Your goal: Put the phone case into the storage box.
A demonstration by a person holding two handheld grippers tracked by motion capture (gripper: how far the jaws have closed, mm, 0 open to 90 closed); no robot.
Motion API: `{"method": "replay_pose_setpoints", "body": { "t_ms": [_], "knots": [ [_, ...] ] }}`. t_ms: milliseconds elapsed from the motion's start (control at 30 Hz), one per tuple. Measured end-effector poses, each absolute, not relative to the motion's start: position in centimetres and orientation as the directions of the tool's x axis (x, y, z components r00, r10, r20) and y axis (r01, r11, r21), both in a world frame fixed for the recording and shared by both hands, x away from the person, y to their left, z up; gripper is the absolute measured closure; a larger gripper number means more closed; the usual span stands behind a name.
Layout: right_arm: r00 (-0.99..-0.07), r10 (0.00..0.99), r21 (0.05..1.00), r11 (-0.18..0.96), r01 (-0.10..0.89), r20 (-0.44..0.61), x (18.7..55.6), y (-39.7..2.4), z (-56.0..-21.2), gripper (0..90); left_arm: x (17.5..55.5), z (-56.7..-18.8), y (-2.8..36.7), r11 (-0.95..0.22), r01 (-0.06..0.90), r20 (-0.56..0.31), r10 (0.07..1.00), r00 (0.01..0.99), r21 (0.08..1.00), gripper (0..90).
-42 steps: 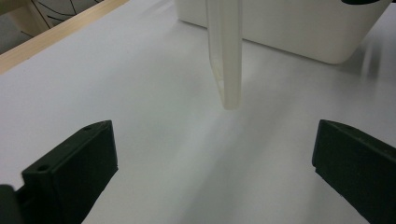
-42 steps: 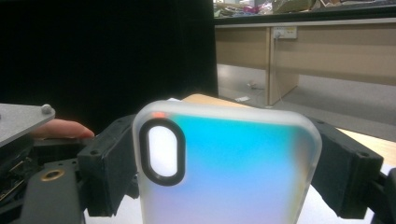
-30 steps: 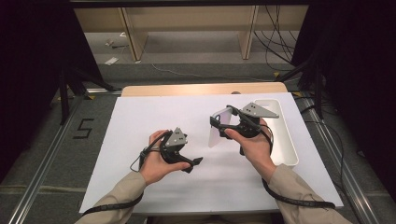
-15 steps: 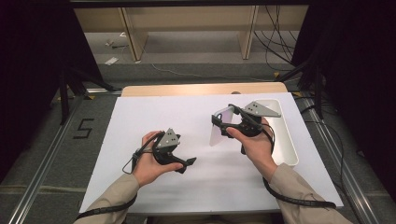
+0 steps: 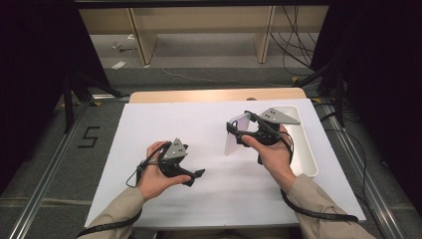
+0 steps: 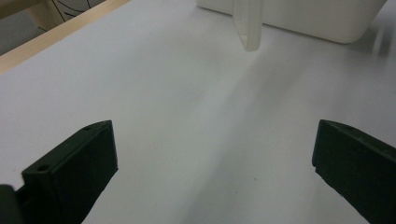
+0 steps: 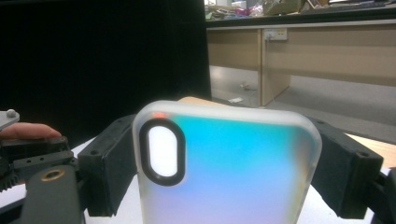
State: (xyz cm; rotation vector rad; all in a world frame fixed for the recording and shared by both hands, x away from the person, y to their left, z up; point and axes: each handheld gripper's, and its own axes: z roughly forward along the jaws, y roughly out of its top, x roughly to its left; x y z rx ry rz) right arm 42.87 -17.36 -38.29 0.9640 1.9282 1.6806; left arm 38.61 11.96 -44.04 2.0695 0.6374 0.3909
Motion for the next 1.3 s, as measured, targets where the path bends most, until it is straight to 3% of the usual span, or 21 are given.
{"method": "replay_pose_setpoints", "body": {
  "t_ms": [1300],
  "knots": [
    [-0.604, 0.785, 0.976, -0.002, 0.218, 0.137, 43.8, -20.6, -36.6, 18.1, 38.4, -44.3, 13.2, -0.477, 0.292, 0.051, 0.584, 0.810, 0.829, 0.0]
  ]
}}
